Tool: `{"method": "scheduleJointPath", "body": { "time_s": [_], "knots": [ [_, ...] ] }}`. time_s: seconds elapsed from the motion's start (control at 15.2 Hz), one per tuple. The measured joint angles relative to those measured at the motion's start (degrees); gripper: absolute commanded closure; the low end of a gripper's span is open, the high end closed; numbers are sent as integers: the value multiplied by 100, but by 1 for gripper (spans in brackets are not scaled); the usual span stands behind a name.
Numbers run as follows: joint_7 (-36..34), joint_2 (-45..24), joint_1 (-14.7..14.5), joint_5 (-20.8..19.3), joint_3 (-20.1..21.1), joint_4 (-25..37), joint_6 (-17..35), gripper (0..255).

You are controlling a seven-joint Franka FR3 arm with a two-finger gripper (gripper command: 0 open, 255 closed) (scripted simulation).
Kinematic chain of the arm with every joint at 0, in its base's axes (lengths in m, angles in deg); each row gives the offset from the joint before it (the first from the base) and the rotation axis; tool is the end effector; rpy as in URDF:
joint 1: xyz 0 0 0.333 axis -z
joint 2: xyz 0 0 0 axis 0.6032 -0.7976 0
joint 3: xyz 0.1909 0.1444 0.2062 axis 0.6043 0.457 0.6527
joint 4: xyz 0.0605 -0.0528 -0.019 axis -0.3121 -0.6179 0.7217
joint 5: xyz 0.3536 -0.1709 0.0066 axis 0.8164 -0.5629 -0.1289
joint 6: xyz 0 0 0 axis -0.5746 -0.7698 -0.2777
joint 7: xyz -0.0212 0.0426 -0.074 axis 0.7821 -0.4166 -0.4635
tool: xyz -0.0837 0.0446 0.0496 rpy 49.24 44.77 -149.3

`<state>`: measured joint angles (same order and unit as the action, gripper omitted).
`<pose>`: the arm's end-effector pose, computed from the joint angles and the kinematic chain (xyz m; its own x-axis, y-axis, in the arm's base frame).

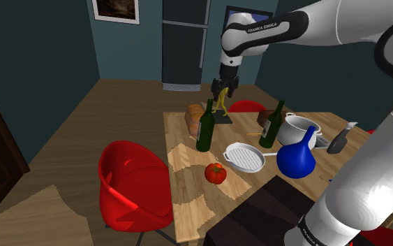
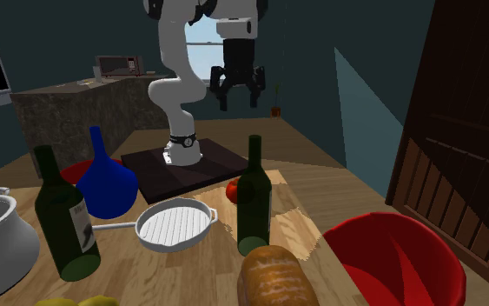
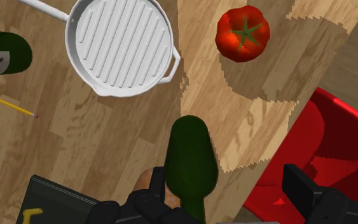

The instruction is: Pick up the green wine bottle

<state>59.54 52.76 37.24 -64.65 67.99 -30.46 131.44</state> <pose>0.5437 -0.0447 0.5079 0.9994 0.0014 0.0345 0.0005 -0.9997 0.0259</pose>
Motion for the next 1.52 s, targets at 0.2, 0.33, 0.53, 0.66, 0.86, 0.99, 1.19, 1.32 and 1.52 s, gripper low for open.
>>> {"method": "scheduleJointPath", "body": {
  "time_s": [0.2,0.33,0.53,0.66,0.86,0.99,1.19,1.32,1.52],
  "knots": [
    [-13,-644,28,11,-28,583,63,0],
    [2,-1133,61,32,-54,1078,63,0],
    [-13,-1613,85,47,-69,1495,119,0],
    [-21,-1714,86,51,-68,1495,221,0],
    [-39,-1783,79,53,-62,1362,422,0],
    [-29,-1821,88,57,-66,1263,559,0],
    [-37,-1825,83,57,-63,1229,600,255],
    [-39,-1821,82,57,-62,1227,608,255],
    [-43,-1821,81,55,-62,1226,608,255]
  ]
}}
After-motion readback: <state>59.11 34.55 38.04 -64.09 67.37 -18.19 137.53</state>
